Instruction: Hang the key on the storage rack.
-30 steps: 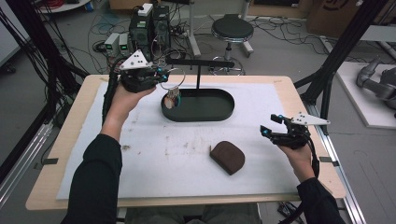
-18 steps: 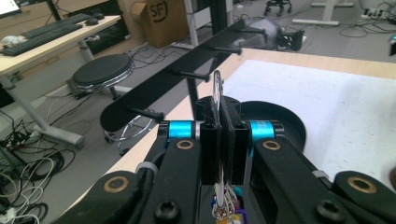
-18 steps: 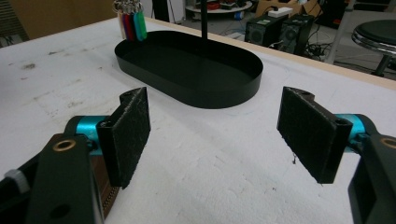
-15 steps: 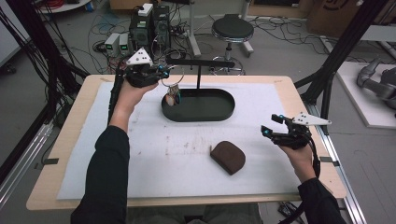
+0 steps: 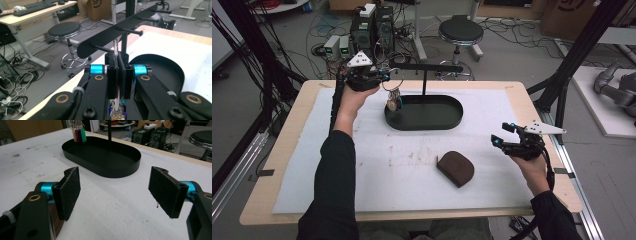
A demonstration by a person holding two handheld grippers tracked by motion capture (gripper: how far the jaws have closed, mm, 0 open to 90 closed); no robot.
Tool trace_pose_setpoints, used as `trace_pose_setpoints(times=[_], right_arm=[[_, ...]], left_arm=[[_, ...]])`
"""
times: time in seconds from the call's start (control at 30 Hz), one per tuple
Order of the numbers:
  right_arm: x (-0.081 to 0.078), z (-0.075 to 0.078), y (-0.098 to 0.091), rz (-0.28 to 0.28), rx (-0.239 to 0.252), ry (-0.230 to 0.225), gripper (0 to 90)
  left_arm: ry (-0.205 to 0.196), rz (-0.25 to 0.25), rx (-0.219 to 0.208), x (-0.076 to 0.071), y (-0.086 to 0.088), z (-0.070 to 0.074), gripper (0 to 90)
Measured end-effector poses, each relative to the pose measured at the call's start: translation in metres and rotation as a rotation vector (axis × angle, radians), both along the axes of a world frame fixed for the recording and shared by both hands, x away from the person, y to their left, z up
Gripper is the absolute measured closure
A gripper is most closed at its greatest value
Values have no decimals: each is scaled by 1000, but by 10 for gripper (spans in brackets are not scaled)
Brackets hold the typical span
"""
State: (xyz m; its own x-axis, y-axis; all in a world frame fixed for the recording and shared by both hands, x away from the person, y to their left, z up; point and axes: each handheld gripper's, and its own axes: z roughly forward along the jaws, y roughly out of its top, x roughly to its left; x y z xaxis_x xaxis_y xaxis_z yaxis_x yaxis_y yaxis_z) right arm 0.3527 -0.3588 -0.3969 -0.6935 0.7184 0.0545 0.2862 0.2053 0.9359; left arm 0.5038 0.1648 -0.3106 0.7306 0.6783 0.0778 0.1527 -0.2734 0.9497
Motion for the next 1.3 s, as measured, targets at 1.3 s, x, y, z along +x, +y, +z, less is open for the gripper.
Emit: trace_pose_setpoints(times=[1.3], right_arm=[[1,-1,0,5,-1,-9,261]], left_arm=[[15,149,2,-7,6,-11,668]])
